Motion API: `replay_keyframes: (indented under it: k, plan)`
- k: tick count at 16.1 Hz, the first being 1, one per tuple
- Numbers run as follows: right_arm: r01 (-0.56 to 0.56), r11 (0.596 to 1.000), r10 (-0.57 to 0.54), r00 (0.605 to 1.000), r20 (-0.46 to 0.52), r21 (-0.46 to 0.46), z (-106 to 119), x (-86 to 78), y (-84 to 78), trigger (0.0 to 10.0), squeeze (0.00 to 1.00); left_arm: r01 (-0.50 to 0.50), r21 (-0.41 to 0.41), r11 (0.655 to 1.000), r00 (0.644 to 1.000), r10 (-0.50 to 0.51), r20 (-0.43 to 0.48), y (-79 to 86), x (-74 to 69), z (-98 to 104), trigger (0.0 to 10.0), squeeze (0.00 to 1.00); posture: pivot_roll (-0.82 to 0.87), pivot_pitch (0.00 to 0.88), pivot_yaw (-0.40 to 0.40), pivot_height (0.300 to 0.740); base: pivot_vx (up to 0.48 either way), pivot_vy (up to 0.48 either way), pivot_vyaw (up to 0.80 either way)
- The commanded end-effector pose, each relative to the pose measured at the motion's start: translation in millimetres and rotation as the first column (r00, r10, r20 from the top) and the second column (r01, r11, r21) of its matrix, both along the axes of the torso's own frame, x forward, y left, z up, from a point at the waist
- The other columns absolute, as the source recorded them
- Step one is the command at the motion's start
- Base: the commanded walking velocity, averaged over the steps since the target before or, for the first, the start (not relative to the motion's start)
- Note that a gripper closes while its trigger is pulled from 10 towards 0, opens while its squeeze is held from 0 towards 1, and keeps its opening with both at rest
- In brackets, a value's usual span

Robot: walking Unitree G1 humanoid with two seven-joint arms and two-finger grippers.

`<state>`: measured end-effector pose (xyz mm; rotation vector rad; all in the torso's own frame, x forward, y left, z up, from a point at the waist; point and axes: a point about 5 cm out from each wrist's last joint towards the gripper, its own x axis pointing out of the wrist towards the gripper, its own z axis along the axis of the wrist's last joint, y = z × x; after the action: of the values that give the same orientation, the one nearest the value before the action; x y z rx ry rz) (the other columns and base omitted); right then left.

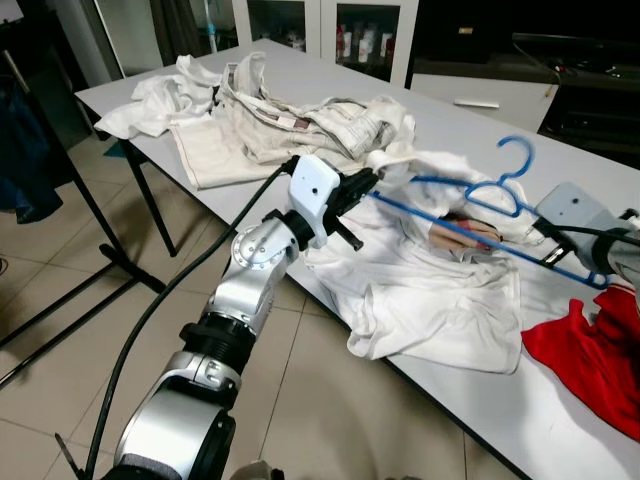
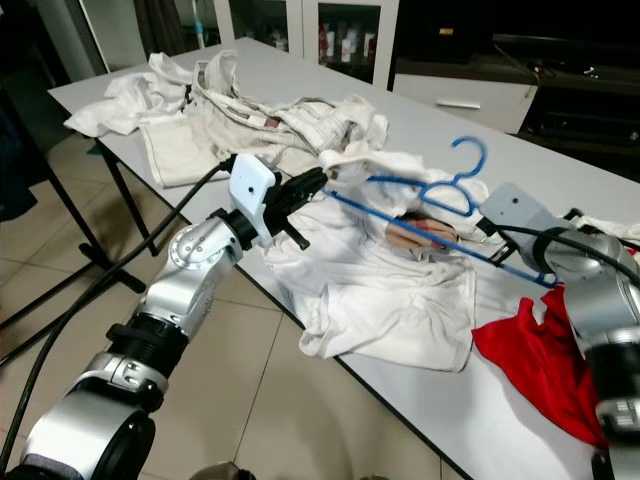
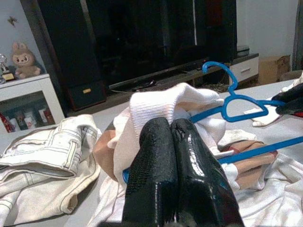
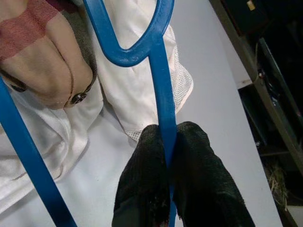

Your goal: Hang hanger

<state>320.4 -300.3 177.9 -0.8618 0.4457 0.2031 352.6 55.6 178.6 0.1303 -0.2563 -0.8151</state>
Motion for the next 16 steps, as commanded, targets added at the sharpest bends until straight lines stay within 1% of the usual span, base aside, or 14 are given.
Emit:
replay_keyframes:
  k: [1,2,3,4,6,7,8,10,13,15,16]
  plan:
    - [0.012,1.0,-0.011,0.999,0.037,-0.013,11.7,-5.2,-2.6,10.0,0.0,0.005,0.021,1.0,1.0,-0.006,0.012,0.4,1.3,2.5,10.0,0.0,-0.04,0.0,0.051,0.723,0.0,0.0,0.0]
    - [0.006,1.0,-0.005,0.999,0.041,-0.017,14.8,-8.7,-3.0,10.0,0.0,0.004,0.021,1.0,1.0,-0.004,0.013,1.1,1.6,2.9,10.0,0.0,-0.04,0.0,0.05,0.723,0.0,0.0,0.0]
    - [0.015,0.999,-0.013,0.998,0.057,-0.033,21.2,-16.0,-5.9,10.0,0.0,-0.008,0.017,1.0,1.0,0.007,0.019,3.7,2.5,4.1,10.0,0.0,-0.04,0.0,0.05,0.723,0.0,0.0,0.0]
    - [0.03,0.999,-0.028,0.997,0.065,-0.042,22.5,-19.0,-8.1,10.0,0.0,-0.014,0.016,1.0,1.0,0.014,0.025,5.1,3.1,5.5,10.0,0.0,-0.05,0.0,0.05,0.723,0.0,0.0,0.0]
    - [0.066,0.996,-0.061,0.994,0.095,-0.051,25.7,-25.3,-10.4,10.0,0.0,-0.02,0.003,1.0,0.998,0.02,0.053,8.4,5.8,16.2,10.0,0.0,-0.05,0.0,0.049,0.723,0.0,0.0,0.0]
    - [0.09,0.995,-0.084,0.989,0.126,-0.044,28.7,-28.8,-8.9,10.0,0.0,-0.023,0.006,1.0,0.996,0.023,0.087,12.9,10.4,29.1,10.0,0.0,-0.05,0.0,0.051,0.723,0.0,0.0,0.0]
    - [0.104,0.994,-0.097,0.984,0.148,-0.043,31.0,-31.8,-7.0,10.0,0.0,-0.029,0.017,0.999,0.994,0.027,0.105,17.7,14.3,36.5,10.0,0.0,-0.05,0.0,0.053,0.723,0.0,0.0,0.0]
    - [0.127,0.991,-0.116,0.977,0.18,-0.051,36.2,-34.8,-8.8,10.0,0.0,-0.04,0.036,0.999,0.993,0.036,0.109,22.2,17.3,37.7,10.0,0.0,-0.05,0.0,0.058,0.723,0.0,0.0,0.0]
    - [0.184,0.981,-0.164,0.95,0.267,-0.052,48.5,-41.2,-14.1,10.0,0.0,-0.049,0.054,0.997,0.993,0.043,0.11,27.6,20.0,38.3,10.0,0.0,-0.05,0.0,0.063,0.723,0.0,0.0,0.0]
    - [0.224,0.972,-0.188,0.927,0.325,-0.075,54.4,-44.8,-16.9,10.0,0.0,-0.058,0.067,0.996,0.991,0.049,0.122,32.3,25.1,45.6,10.0,0.0,-0.05,0.0,0.067,0.723,0.0,0.0,0.0]
    - [0.227,0.97,-0.181,0.914,0.363,-0.088,58.5,-45.7,-16.6,10.0,0.0,-0.061,0.074,0.995,0.991,0.052,0.126,34.3,27.6,48.7,10.0,0.0,-0.05,0.0,0.068,0.723,0.0,0.0,0.0]
